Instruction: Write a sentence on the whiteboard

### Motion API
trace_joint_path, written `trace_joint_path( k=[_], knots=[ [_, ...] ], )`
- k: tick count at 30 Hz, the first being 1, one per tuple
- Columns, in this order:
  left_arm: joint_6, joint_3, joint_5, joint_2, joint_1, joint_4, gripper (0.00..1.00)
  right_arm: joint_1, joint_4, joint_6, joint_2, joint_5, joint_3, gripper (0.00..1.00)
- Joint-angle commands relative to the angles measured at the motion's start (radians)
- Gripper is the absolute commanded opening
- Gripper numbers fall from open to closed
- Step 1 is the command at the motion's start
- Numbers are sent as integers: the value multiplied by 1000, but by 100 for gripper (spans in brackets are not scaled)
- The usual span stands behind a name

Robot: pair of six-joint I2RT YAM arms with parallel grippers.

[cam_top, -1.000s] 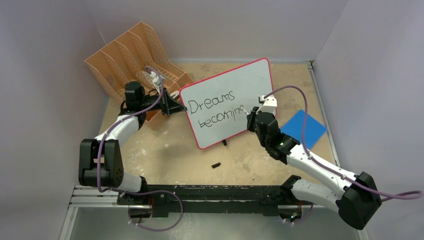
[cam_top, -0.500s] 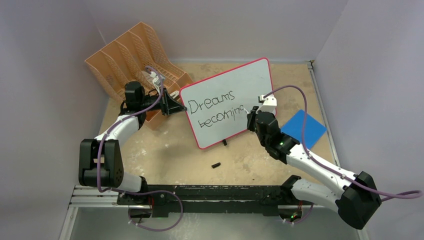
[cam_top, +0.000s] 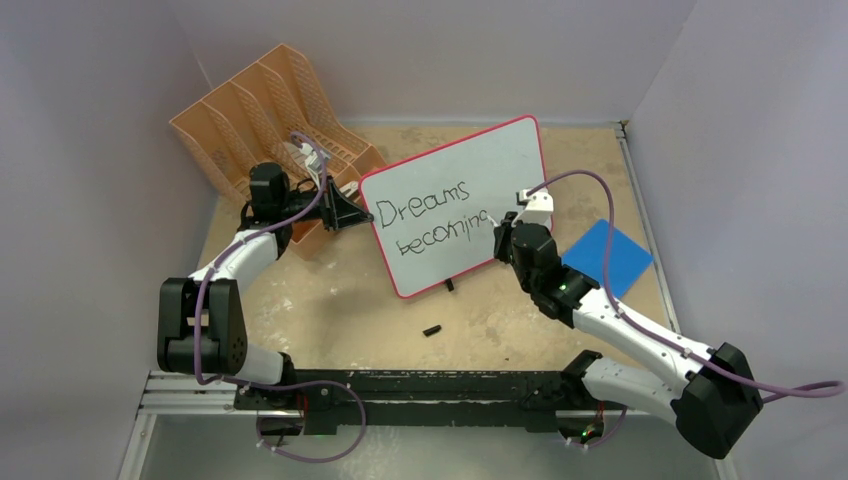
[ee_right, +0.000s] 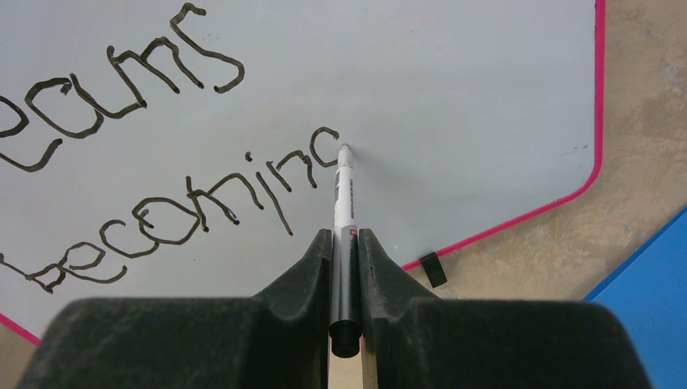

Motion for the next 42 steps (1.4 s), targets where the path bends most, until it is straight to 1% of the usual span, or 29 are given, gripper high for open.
trace_joint_path(
  k=[1, 24, 42],
  knots=[
    [34, 29, 0, -3, 7, 31, 0, -6, 53, -11, -14, -4, 46, 0],
    [34, 30, -3, -4, 6, 30, 0, -6, 46, -12, -8, -9, 55, 0],
    [32, 29, 0, -3, 6, 31, 0, -6, -29, 36, -7, -6, 28, 0]
  ],
)
